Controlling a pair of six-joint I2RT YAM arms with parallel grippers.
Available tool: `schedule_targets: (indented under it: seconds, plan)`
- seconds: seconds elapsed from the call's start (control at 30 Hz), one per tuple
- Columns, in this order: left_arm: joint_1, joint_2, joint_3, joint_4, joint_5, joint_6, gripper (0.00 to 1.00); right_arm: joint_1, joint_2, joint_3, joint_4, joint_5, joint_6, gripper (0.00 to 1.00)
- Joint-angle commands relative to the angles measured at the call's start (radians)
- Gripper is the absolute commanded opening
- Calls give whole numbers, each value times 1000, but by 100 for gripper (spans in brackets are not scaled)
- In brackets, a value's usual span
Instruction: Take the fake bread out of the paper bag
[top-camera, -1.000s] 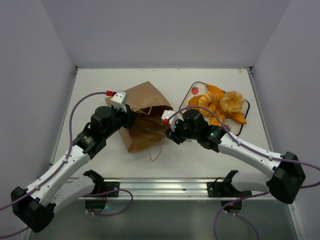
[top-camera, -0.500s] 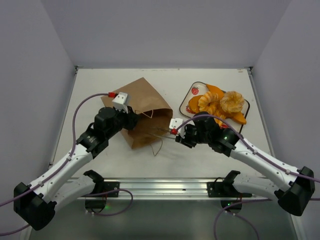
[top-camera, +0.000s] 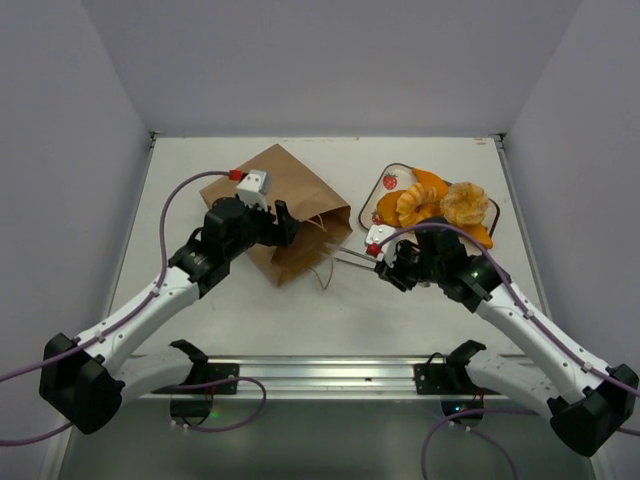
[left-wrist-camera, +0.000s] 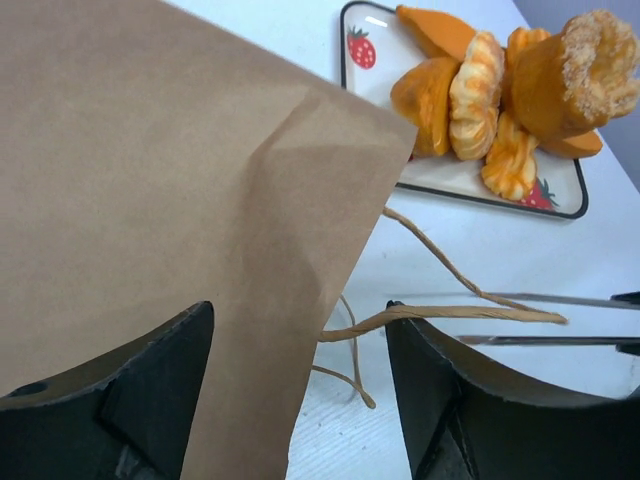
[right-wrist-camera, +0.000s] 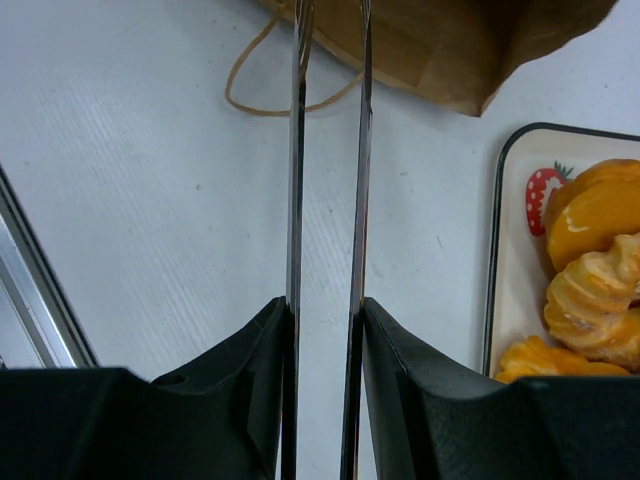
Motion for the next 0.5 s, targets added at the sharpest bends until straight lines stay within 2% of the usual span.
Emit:
schedule_targets:
  seconds: [0.0,0.07,0.2,0.33,0.4,0.47]
  plan:
    - [-5,-41,102,-8,-3,38,74,-3,21,-1,-7,-54,0,37]
    - [-5,-49,125,-39,18,73,99,-3,50,13,-7,-59,-1,37]
    - [-5,-16,140,-123,109,116,100,-3,102,43,-5,-59,-7,37]
    - [-5,-64,90,-83,201,111,100,-3,164,69,8,-54,-15,36]
    - [-5,-117,88,-85,195,122,99,-3,193,74,30,-46,-15,36]
    - [-3,-152,108,-121,125,133,100,-3,211,83,45,-40,-12,36]
